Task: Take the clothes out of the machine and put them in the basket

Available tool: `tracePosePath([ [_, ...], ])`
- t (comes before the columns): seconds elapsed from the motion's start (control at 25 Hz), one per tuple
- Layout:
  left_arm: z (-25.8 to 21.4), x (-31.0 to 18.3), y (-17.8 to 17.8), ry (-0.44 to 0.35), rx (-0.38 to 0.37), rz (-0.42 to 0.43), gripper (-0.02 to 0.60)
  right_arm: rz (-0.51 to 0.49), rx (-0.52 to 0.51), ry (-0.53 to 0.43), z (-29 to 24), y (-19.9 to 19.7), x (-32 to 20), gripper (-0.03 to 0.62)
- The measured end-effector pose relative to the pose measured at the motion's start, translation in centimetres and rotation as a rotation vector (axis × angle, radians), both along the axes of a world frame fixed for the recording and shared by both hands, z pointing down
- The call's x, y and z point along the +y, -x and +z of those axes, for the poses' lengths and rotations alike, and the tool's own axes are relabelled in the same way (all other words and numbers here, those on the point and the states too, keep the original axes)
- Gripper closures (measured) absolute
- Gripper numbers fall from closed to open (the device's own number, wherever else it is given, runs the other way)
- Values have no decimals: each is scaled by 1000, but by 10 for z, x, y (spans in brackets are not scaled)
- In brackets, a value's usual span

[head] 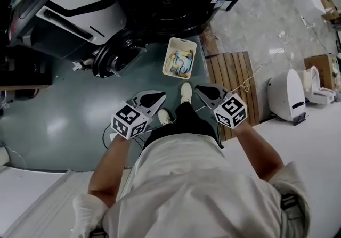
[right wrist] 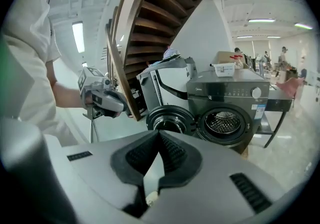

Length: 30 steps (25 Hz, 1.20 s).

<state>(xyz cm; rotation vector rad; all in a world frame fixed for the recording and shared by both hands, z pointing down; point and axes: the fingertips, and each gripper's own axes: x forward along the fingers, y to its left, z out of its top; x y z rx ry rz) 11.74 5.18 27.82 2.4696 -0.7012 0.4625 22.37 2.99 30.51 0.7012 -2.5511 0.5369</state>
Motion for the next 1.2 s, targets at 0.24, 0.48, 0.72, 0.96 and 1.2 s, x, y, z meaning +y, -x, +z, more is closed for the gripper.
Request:
tracePosePath([
  [0.24,-35,14,7,-44,2,-4,584,50,-23,-50,-39,-6,16,589],
  [0.48,-56,29,12,-78,23,-18,584,74,-45,-83,-57,0,31,589],
  [0.72,-57,37,24,-87,30,-48,584,50,-41,-90,-62,11,45,589],
  [0.96,-63,39,27,-108,40,-46,584,39,-39,-104,-69,19,50,589],
  [1.2,-64,48,27,-112,45,-46,584,20,-33,-111,-73,26,58,589],
])
